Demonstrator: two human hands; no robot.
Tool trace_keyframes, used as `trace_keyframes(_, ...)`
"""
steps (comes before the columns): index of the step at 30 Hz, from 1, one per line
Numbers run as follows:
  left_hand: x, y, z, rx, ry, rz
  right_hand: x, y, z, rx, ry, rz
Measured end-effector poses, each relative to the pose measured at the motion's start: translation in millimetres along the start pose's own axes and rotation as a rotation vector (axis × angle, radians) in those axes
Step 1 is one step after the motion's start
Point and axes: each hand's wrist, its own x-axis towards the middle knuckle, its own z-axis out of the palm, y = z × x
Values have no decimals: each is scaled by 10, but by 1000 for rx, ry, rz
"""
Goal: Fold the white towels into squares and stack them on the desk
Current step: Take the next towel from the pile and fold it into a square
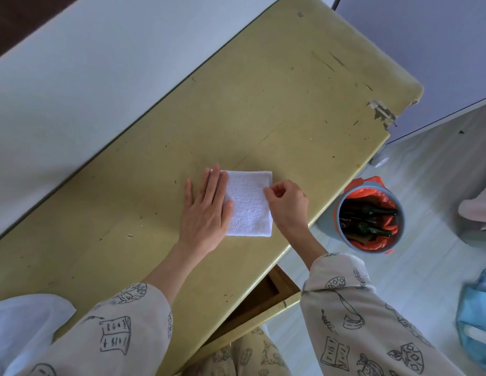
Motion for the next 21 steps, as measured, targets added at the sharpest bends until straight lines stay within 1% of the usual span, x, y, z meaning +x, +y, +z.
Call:
trace_keyframes(4,-10,33,-31,-31,16,13,7,-23,-51,23,-27,25)
trace_keyframes(10,-5,93,-56,-10,10,27,38,-2,-82,-40,-18,-36)
trace_keyframes(15,35,181,-52,-11,5,107,27,11,-68,-41,0,-64)
trace_keyframes(21,26,196,1,-15,-25,95,41,11,-102,-8,-18,-7)
